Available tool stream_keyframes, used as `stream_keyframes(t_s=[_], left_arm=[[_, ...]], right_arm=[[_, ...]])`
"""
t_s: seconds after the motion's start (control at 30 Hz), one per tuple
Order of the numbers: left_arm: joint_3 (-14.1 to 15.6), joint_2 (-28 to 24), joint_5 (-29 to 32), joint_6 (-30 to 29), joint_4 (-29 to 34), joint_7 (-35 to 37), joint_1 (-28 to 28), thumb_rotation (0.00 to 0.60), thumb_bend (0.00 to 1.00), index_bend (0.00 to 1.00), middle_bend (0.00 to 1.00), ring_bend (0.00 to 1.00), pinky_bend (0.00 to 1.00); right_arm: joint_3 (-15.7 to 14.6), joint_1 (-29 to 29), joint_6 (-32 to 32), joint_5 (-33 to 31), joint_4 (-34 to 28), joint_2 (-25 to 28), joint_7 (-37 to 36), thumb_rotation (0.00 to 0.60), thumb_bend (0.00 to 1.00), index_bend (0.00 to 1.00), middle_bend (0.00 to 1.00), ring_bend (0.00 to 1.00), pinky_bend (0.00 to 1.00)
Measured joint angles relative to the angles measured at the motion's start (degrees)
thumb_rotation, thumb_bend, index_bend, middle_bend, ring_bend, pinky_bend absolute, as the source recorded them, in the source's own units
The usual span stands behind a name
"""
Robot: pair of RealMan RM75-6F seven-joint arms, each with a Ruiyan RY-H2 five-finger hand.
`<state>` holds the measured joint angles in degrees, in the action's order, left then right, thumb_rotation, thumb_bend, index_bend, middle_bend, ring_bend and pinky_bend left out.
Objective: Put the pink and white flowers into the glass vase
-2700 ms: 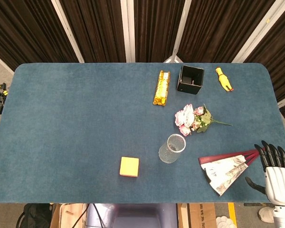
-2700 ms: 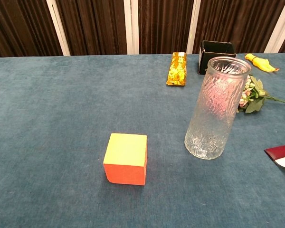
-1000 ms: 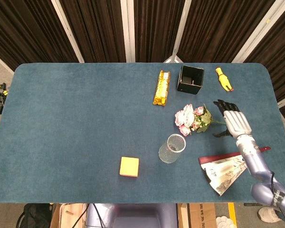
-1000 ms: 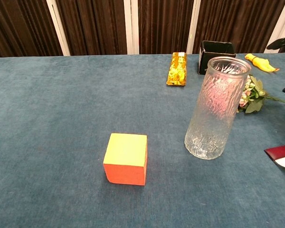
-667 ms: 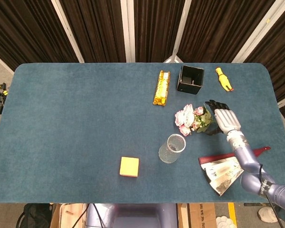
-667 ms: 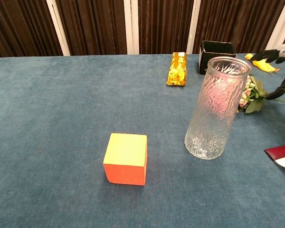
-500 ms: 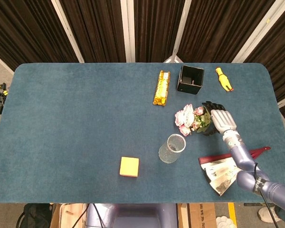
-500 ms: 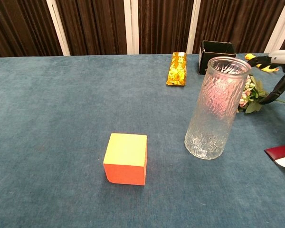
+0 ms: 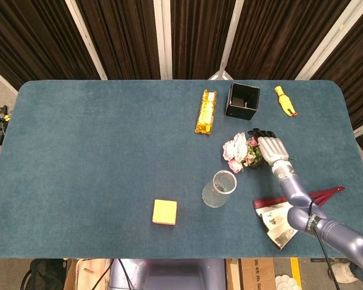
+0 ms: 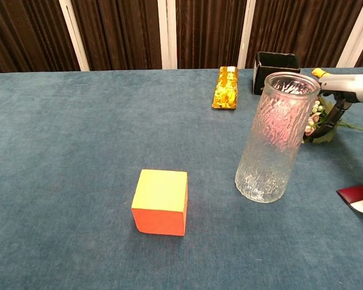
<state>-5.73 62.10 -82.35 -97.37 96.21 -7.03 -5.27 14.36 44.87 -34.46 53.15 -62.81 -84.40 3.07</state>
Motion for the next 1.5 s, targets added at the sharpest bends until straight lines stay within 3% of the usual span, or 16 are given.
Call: stream_keyframes(t_s=[0.27,0.63,0.77,0.93,1.23,1.5], left_arm=[[-0.04,0.05,0.51,0.89,0.16,-0.61,0.45,0.600,0.25,0.09,0.00,0.00,0.02],[0.04,-0.05,0.83,1.39,0.48,-0.96,0.60,0.600,0.25,0.09,0.00,0.00,0.02],[0.16,0.01,0.67,1.46,0.60,-1.24,0.67,0.600,0.25,0.10,0.00,0.00,0.02],[0.23,-0.13,0.67,1.64,0.67,-0.91,0.71,0.600,0.25,0.10,0.00,0.00,0.02],[0.33,-0.55,0.53,1.70,0.62,0.22,0.65,0.600,0.25,0.10,0.00,0.00,0.02],[0.43,-0.94,0.37,1.77,0.57,1.37,0.57,0.600,0.25,0.10,0.00,0.00,0.02]], right_arm=[[0.36,1.65,-0.90,1.48,2.31,-2.35,-0.27,0.600,0.09,0.38,0.32,0.30,0.00],[-0.92,2.51,-0.25,1.81,2.08,-2.54,1.62,0.600,0.13,0.46,0.38,0.36,0.00],[-1.00,2.85,-0.79,1.70,1.56,-2.16,2.40,0.600,0.17,0.58,0.51,0.53,0.10],[-0.22,2.58,-2.63,1.83,0.43,-1.78,1.55,0.600,0.18,0.63,0.54,0.55,0.12],[3.85,0.92,-2.32,1.08,-4.62,3.37,-7.30,0.600,0.19,0.63,0.54,0.55,0.12],[10.64,-1.95,-0.60,-0.49,-9.64,10.39,-20.88,0.600,0.19,0.65,0.54,0.55,0.12]])
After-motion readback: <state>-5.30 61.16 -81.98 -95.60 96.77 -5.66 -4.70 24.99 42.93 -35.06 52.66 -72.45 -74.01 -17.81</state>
